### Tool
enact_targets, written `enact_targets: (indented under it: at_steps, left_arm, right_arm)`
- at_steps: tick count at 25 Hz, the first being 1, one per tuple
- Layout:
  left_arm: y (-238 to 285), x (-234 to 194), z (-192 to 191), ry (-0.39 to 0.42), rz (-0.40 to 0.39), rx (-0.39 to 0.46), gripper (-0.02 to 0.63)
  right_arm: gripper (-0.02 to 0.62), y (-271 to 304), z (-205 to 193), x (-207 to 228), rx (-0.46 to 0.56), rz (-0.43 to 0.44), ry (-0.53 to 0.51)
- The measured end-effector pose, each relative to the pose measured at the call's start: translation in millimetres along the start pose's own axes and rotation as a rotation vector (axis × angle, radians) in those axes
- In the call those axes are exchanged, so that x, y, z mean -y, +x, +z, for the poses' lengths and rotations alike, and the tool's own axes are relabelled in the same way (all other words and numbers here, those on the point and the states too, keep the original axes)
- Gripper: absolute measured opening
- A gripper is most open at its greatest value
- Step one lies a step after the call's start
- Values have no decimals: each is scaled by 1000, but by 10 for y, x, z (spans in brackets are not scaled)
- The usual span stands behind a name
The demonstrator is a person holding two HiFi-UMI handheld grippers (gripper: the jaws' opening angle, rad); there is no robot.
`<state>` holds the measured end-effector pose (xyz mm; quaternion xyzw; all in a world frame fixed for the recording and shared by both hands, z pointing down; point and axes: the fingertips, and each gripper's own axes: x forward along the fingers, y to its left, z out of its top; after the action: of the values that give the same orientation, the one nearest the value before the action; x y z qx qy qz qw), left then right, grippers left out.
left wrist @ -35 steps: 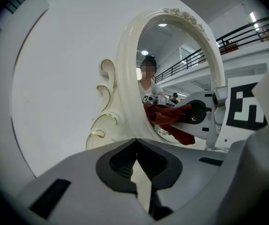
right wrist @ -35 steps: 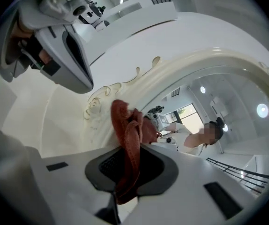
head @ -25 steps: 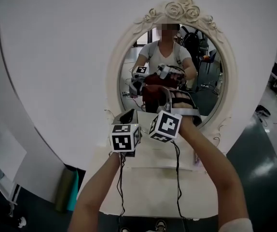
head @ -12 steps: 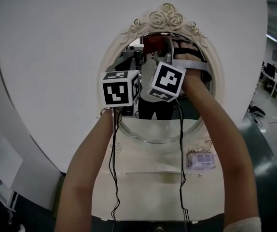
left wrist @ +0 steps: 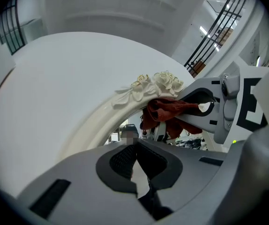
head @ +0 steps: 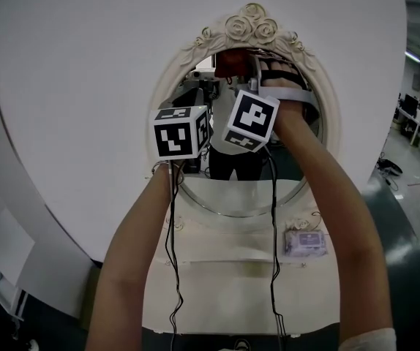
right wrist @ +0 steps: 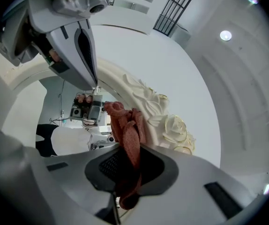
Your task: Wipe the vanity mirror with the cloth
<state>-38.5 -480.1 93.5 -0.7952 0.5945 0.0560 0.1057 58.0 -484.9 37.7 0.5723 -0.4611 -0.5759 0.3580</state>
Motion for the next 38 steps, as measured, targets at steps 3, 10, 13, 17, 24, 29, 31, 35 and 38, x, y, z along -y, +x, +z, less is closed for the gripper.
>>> enact_targets:
  at_steps: [3, 10, 13, 17, 24, 29, 31, 35, 38]
  left_arm:
    - [-60, -12, -140, -29, 10, 13, 11]
    - [-137, 19, -744, -63, 23, -66, 11]
    - [-187, 33, -932, -63, 19, -93, 11]
    - [-248, 71, -1183, -77, 12, -128, 11]
    - [-378, 224, -1752, -81, -3, -214, 11]
    - [-510, 327, -2220, -88, -18, -277, 11]
    - [-555, 350, -2393, -102, -21, -298, 11]
    - [-652, 378, -2689, -118, -18, -332, 11]
    - [-728, 396, -2838, -122, -12, -329, 11]
  right_arm:
    - [61, -37, -15, -162, 2, 27, 12]
    - [61, -173, -47, -585, 1, 63, 24]
    - [62, -256, -67, -788, 0, 93, 45]
    - [63, -363, -103, -1134, -3, 135, 54]
    - [61, -558, -117, -1753, 2, 229, 92]
    - [62, -732, -110, -2164, 7, 306, 117]
    - [61, -791, -127, -2343, 3, 327, 112]
    - [61, -915, -148, -2691, -5, 368, 115]
    - [62, -1021, -166, -2958, -10, 402, 116]
